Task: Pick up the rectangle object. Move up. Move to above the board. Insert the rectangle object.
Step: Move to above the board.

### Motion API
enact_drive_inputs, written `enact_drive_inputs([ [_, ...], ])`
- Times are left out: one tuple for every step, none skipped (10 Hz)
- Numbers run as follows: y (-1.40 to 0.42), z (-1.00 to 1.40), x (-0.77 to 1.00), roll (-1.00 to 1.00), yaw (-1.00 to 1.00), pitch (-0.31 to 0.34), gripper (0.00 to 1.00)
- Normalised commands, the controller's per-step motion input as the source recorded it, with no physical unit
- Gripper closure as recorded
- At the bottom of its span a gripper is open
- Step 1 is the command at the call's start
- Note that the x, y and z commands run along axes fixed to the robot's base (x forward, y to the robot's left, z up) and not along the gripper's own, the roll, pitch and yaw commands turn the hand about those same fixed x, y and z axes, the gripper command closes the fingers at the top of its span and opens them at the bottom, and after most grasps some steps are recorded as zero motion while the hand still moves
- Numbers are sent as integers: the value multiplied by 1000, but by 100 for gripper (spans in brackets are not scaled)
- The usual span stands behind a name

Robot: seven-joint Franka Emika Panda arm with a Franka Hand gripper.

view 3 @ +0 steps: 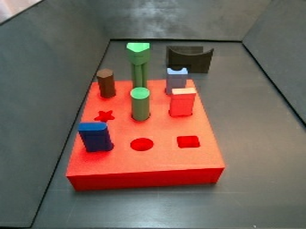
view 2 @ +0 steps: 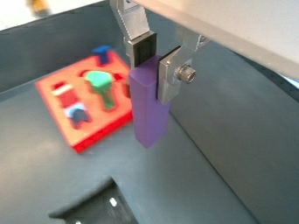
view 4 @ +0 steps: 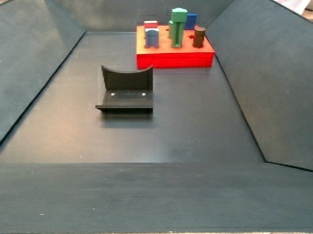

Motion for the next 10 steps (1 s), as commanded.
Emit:
enact_drive_inputs([
  [-1000,-48,105,-11,1000,84,100],
  [-1000,-46,114,-23,1000,89,100],
  [-1000,-45,120,-22,1000,91,100],
  [-1000,-40,134,-22,1000,98,100],
  [-1000,-39,139,-26,1000,101,100],
  [-1000,-34,151,-24,1000,108,100],
  [-1000,-25,173,-28,1000,120,100],
  [-1000,-21,186,-27,1000,127,100],
  [-946,-13,196,-22,1000,134,100],
  [-650,-3,164,-23,1000,143,100],
])
